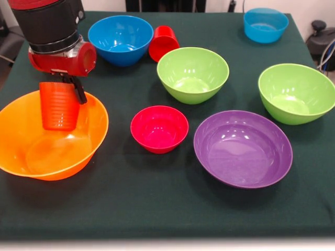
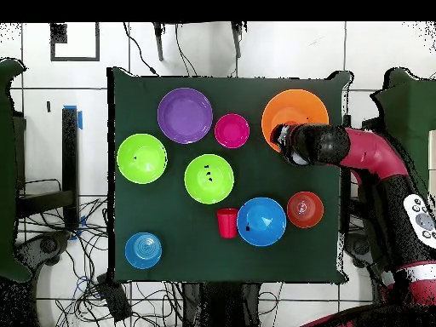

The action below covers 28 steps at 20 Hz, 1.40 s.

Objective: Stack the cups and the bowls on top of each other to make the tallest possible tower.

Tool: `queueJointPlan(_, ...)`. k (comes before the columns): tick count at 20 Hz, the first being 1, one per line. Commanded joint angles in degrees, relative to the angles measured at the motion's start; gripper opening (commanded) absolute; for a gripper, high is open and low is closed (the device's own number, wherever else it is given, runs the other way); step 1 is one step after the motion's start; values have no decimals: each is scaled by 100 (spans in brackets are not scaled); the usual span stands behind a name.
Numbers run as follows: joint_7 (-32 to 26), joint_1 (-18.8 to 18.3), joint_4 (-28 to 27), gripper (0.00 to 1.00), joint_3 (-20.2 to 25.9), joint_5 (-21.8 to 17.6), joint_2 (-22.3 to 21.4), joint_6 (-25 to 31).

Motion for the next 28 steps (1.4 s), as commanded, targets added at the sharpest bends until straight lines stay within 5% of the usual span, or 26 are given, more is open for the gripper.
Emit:
queueJointPlan(1,-674,347,-44,0,-382,-455,-240,31)
queueJointPlan(19,-1359,532,-1806,0,-163,-154,494,1237)
queueJointPlan(28,-797,630,-1615,0,-135,516,482,2075)
